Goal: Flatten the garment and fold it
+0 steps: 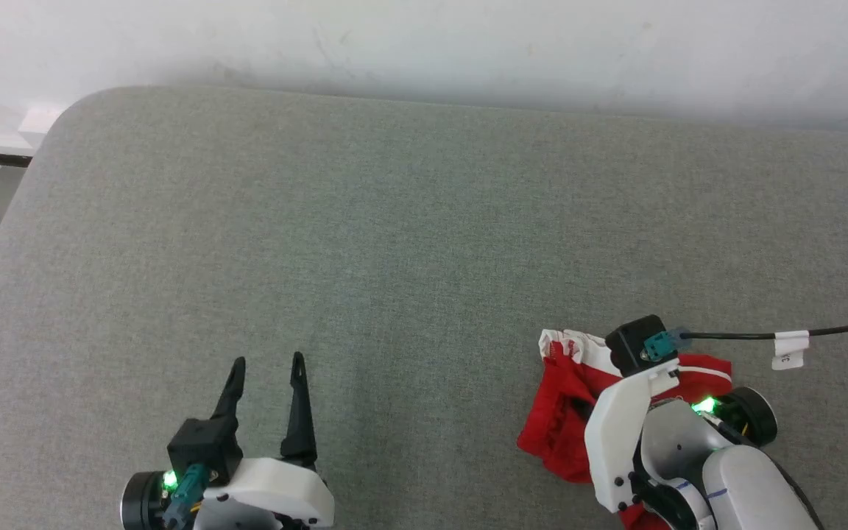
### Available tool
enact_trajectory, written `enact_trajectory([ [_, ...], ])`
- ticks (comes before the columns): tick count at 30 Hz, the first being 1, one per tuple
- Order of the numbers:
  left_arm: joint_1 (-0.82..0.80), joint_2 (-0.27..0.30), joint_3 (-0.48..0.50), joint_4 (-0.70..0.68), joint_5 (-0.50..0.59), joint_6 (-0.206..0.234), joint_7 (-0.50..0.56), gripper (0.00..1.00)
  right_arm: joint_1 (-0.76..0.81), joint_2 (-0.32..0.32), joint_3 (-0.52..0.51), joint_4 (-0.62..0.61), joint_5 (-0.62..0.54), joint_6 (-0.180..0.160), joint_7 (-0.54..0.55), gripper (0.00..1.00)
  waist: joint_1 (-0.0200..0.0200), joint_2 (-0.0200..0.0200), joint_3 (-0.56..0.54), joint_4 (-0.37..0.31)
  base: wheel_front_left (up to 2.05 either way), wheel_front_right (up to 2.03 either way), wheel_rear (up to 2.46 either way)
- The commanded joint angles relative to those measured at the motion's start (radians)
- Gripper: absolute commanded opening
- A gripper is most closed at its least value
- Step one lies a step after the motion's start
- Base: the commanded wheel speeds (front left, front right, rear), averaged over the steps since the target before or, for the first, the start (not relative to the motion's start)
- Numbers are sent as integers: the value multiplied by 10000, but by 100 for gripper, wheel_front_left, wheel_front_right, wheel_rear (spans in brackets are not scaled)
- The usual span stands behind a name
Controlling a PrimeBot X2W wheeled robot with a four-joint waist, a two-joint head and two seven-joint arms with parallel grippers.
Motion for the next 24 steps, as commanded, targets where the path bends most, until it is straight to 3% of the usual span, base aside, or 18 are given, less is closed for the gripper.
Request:
enact_trajectory([
  [1, -150, -45, -6, 83, -29, -74, -77, 100, -128, 17, 58, 89, -80, -9, -10, 100, -1, 0, -22, 3, 0, 0, 0],
  [5, -88, -53, 37, 185, -54, -89, -111, 100, -161, 27, -38, -279, 286, -9, -67, 100, -1, 0, -91, -144, 0, 0, 0],
  [11, 12, -31, 106, 193, -63, -68, -139, 100, 326, -11, -1041, -1787, 732, -9, -338, 100, -1, 0, -109, -439, 0, 0, 0],
  [17, 1, 142, 146, -74, 99, -102, -166, 100, 1658, 6, -2994, -3433, 196, -9, -929, 100, -1, 0, 33, -734, 0, 0, 0],
  [24, -60, 361, 203, -322, 183, -170, -168, 100, 2606, 75, -3280, -3142, 324, -9, -1248, 100, -1, 0, 248, -847, 0, 0, 0],
])
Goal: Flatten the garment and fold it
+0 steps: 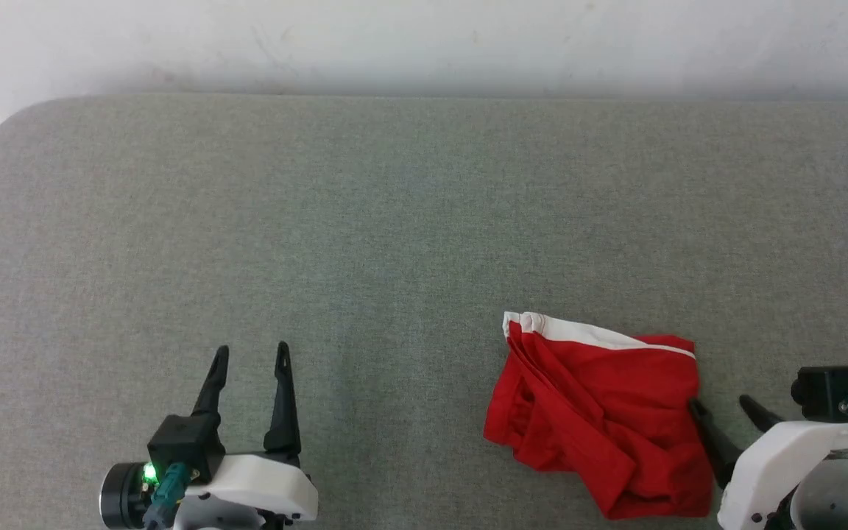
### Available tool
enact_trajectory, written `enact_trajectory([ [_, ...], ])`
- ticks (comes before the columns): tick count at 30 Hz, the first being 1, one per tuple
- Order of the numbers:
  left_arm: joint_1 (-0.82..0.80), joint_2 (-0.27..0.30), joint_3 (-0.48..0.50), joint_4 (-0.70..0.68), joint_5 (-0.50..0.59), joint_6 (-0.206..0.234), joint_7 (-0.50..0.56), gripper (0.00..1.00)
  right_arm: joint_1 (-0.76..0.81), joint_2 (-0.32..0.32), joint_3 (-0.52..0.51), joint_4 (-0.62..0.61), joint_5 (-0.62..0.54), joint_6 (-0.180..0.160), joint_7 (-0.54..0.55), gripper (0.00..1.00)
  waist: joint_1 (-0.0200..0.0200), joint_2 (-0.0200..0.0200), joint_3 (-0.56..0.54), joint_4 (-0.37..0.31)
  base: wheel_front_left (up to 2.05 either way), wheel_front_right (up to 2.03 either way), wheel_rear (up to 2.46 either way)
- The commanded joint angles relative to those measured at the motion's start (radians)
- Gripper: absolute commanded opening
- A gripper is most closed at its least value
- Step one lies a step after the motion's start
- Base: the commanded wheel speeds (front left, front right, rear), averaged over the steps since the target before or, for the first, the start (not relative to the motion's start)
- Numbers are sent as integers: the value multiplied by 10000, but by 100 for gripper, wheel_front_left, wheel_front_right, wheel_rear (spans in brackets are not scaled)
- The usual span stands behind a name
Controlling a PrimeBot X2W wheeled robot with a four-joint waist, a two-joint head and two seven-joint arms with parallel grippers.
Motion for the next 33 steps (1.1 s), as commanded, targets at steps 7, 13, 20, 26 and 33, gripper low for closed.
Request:
enact_trajectory([
  [7, -155, 170, -40, -117, 119, -61, 103, 100, -264, 38, 319, 1181, 635, -7, -276, 100, 0, 0, 78, 210, 0, 0, 0],
  [13, -143, 220, -79, -135, 107, -38, 168, 100, -697, 40, 611, 2359, 1000, -7, -291, 48, 0, 0, 71, 386, 0, 0, 0],
  [20, -222, 226, -195, -196, 199, -2, 186, 100, -1245, 40, 577, 2946, 309, -7, -692, 0, 0, 0, -36, 250, 0, 0, 0],
  [26, -339, 285, -309, -564, 242, -220, 121, 100, -1812, -528, 623, 2720, -474, -7, -486, 0, 0, 0, 178, -310, 0, 0, 0],
  [33, -832, 593, -243, -1003, 468, -270, 172, 100, -3002, -2535, 1044, 2448, -733, -7, 183, 0, 0, 0, 941, -1029, 0, 0, 0],
])
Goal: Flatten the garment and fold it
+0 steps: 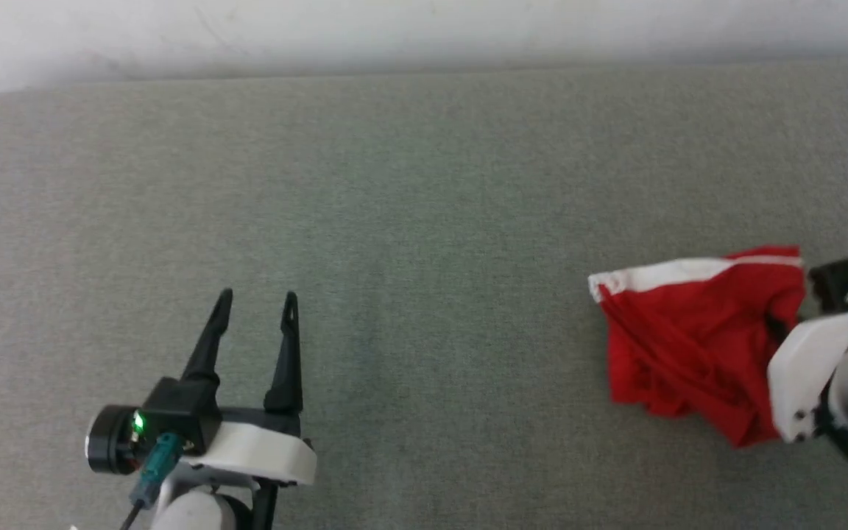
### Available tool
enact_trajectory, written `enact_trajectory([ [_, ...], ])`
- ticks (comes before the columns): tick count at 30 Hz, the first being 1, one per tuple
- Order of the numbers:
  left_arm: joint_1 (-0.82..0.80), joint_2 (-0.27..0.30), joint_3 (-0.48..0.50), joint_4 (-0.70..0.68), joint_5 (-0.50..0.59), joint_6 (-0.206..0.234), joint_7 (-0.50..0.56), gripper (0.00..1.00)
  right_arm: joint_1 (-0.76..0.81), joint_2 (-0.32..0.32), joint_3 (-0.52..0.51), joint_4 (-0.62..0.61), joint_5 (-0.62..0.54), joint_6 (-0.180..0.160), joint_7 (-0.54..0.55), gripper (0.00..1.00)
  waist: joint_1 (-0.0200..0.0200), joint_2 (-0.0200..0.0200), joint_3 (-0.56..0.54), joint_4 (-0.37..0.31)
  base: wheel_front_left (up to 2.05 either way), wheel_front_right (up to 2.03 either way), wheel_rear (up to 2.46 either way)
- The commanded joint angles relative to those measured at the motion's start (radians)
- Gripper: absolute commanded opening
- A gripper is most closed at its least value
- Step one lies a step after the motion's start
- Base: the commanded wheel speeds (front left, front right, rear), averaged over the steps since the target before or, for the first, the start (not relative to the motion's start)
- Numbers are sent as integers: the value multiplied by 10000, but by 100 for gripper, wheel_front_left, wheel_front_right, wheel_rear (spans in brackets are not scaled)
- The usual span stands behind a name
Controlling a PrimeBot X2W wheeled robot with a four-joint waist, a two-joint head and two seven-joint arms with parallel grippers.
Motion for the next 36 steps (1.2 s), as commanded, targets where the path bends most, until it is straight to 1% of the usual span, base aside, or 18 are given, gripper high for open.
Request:
enact_trajectory([
  [1, -278, 153, 76, -165, 116, 0, 16, 100, -492, -479, 114, -183, 20, -17, 159, 0, -1, 0, 657, -562, 0, 0, 0],
  [6, -647, 329, 303, -652, 197, 133, 120, 100, -1348, -1691, 57, -500, 179, -17, 560, 0, -1, 0, 1383, -908, 0, 0, 0],
  [12, -1093, 579, 446, -1426, 438, 230, 228, 100, -1832, -3112, -360, -558, 303, -17, 898, 0, -1, 0, 2188, -1069, 0, 0, 0],
  [16, -1350, 782, 549, -1974, 634, 316, 365, 100, -2001, -3823, -689, -626, 255, -17, 1054, 0, -1, 0, 2746, -1114, 0, 0, 0],
  [20, -1598, 950, 643, -2500, 1032, 516, 338, 100, -2215, -4527, -925, -467, -37, -17, 858, 0, -1, 0, 3319, -1136, 0, 0, 0],
  [22, -1717, 988, 705, -2710, 1185, 592, 256, 100, -2332, -4753, -1025, -355, -272, -17, 762, 0, -1, 0, 3572, -1142, 0, 0, 0],
  [25, -1844, 1057, 716, -2841, 1328, 591, 183, 100, -2482, -5022, -1173, -124, -540, -17, 562, 0, -1, 0, 3901, -1126, 0, 0, 0],
  [28, -1941, 1047, 773, -2916, 1345, 624, 134, 100, -2670, -5165, -1315, 109, -703, -17, 366, 0, -1, 0, 4168, -1103, 0, 0, 0],
  [32, -2048, 1132, 795, -2963, 1497, 618, 63, 100, -2883, -5108, -1443, 344, -829, -17, 227, 0, -1, 0, 4372, -1089, 0, 0, 0],
  [36, -2171, 1248, 786, -2929, 1675, 563, -15, 100, -3092, -4855, -1513, 689, -1047, -17, 52, 0, -1, 0, 4529, -1109, 0, 0, 0],
])
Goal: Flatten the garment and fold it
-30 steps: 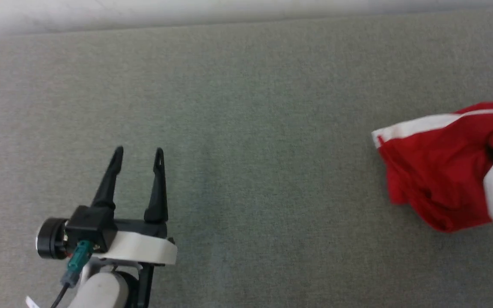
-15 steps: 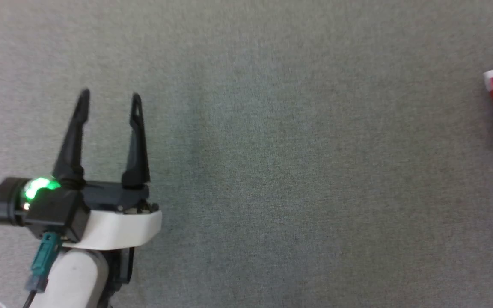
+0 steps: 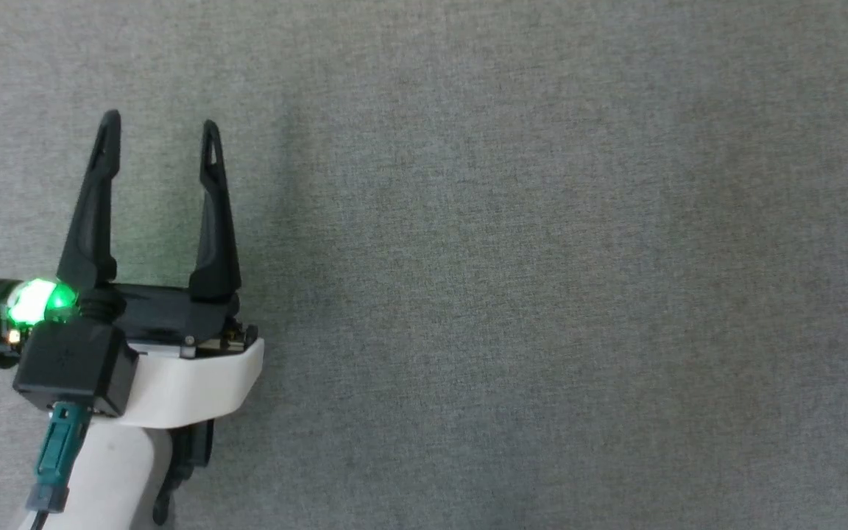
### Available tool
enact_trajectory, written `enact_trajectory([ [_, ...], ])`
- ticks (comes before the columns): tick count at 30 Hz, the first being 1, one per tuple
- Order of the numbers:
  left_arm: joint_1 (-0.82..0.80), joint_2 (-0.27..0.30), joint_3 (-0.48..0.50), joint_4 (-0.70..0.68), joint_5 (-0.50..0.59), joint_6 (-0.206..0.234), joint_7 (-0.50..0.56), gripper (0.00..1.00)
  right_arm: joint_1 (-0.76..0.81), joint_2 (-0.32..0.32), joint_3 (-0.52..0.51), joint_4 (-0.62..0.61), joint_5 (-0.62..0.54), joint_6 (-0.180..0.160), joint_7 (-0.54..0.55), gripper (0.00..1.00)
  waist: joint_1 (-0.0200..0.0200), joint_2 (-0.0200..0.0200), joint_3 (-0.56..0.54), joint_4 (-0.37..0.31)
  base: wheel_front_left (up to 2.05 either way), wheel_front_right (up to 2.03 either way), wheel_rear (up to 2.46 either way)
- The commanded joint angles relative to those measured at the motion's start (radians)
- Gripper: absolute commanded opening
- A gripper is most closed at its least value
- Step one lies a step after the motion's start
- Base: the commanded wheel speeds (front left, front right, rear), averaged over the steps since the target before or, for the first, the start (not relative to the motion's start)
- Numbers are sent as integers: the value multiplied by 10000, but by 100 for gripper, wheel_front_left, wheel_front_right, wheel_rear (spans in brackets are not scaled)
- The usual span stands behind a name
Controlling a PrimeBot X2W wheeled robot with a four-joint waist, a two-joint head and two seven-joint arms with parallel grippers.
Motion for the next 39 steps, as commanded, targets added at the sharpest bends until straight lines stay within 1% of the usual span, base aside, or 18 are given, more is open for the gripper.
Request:
enact_trajectory([
  [1, -206, 87, 33, -14, 137, -13, -104, 100, -185, 128, -48, 112, -110, -19, -111, 0, -1, 0, 139, -22, 0, 0, 0],
  [2, -235, 100, 43, -8, 161, -25, -127, 100, -216, 185, -56, 194, -163, -19, -170, 2, -1, 0, 155, -27, 0, 0, 0],
  [3, -262, 126, 44, -9, 214, -39, -150, 100, -244, 237, -66, 276, -201, -19, -215, 8, -1, 0, 167, -32, 0, 0, 0],
  [4, -287, 141, 44, -26, 271, -46, -175, 100, -283, 292, -84, 357, -228, -19, -251, 20, -1, 0, 178, -43, 0, 0, 0],
  [5, -297, 133, 49, -39, 301, -39, -194, 100, -331, 337, -101, 422, -278, -19, -302, 47, -1, 0, 180, -57, 0, 0, 0],
  [6, -295, 118, 53, -42, 319, -28, -209, 100, -377, 380, -110, 473, -347, -19, -382, 100, -1, 0, 171, -73, 0, 0, 0],
  [13, -157, -127, 152, 66, 0, -140, -282, 100, -560, 734, -68, 911, -541, -19, -903, 100, -1, 0, -326, -215, 0, 0, 0],
  [16, 6, -193, 148, 211, -103, -228, -293, 100, -517, 953, -132, 977, -555, -19, -1190, 100, -1, 0, -727, -270, 0, 0, 0],
  [18, 153, -250, 148, 336, -179, -259, -298, 100, -488, 1214, -261, 978, -471, -19, -1430, 100, -1, 0, -1040, -318, 0, 0, 0],
  [21, 394, -414, 182, 506, -351, -275, -301, 100, -368, 1915, -686, 944, -350, -19, -1904, 100, -1, 0, -1549, -373, 0, 0, 0],
  [25, 837, -693, 320, 784, -665, -274, -303, 100, 260, 2987, -838, 676, -313, -19, -2631, 100, -1, 0, -2252, -428, 0, 0, 0],
  [29, 1156, -1095, 521, 804, -859, -370, -304, 100, 1130, 4344, -959, 231, -107, -19, -3330, 100, -1, 0, -2798, -352, 0, 0, 0],
  [32, 1382, -1194, 509, 1000, -753, -616, -305, 100, 1803, 5200, -862, -41, -97, -19, -3830, 100, -1, 0, -3194, -223, 0, 0, 0],
  [34, 1607, -1250, 495, 1289, -716, -689, -305, 100, 2203, 5715, -748, -256, -149, -19, -4157, 100, -1, 0, -3506, -134, 0, 0, 0],
  [36, 1825, -1258, 352, 1587, -795, -923, -305, 100, 2588, 6210, -665, -491, -230, -19, -4457, 100, -1, 0, -3823, -39, 0, 0, 0],
  [39, 2010, -1305, 307, 1868, -739, -1030, -305, 100, 3087, 6657, -541, -735, -303, -19, -4822, 100, -1, 0, -4238, 106, 0, 0, 0],
])
